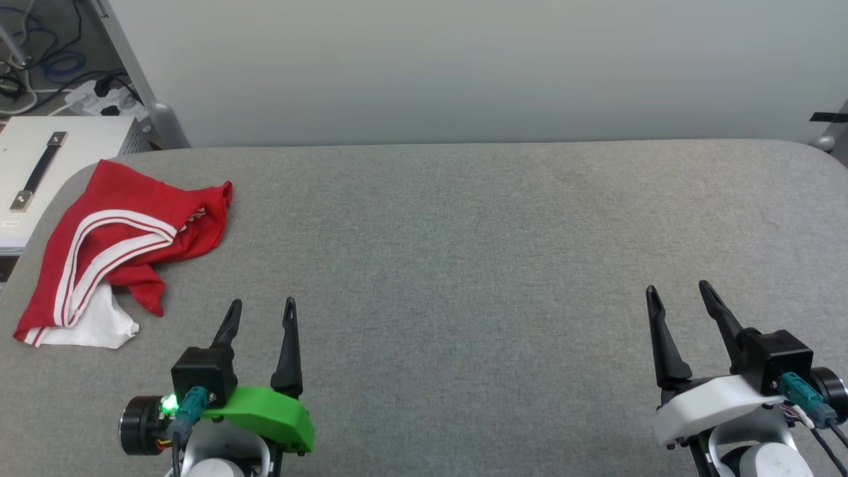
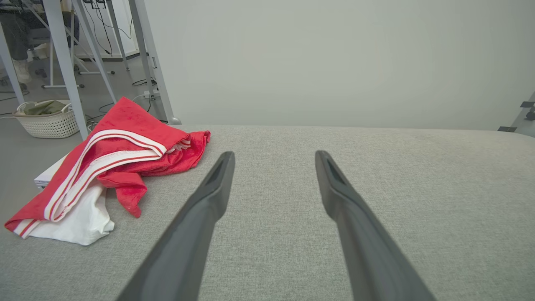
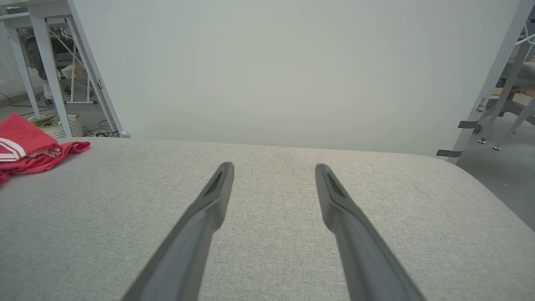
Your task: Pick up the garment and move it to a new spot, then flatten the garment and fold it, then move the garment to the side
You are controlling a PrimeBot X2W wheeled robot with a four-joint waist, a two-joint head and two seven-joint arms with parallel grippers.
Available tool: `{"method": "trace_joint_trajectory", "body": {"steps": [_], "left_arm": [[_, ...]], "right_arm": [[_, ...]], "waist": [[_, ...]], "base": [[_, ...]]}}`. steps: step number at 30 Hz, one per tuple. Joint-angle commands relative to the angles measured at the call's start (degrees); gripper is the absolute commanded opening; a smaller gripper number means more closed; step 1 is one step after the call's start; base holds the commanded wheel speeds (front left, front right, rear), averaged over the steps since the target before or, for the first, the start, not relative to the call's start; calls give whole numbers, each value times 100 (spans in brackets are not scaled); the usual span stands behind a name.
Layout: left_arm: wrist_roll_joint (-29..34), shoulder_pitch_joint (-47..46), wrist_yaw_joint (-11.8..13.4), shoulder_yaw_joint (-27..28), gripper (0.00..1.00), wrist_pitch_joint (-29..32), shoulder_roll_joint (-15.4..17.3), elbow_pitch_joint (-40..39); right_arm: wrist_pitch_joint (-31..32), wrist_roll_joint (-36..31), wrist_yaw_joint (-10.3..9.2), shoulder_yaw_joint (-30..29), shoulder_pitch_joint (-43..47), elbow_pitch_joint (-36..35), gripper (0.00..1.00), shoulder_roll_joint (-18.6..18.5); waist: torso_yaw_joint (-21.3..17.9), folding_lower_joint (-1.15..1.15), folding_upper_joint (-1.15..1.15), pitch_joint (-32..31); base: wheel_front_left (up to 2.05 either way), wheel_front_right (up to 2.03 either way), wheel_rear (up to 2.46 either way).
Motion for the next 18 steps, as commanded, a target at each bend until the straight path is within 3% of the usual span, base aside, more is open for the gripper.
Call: {"method": "trace_joint_trajectory", "body": {"steps": [1,18], "left_arm": [[-62,-55,-41,-24,100,-52,-12,20],[-253,-82,-89,-183,100,-255,-16,483]], "right_arm": [[-66,72,-3,2,5,-24,100,7],[-265,150,-3,6,22,249,100,9]], "waist": [[2,0,0,-1],[9,0,0,38]], "base": [[0,0,0],[0,0,0]]}}
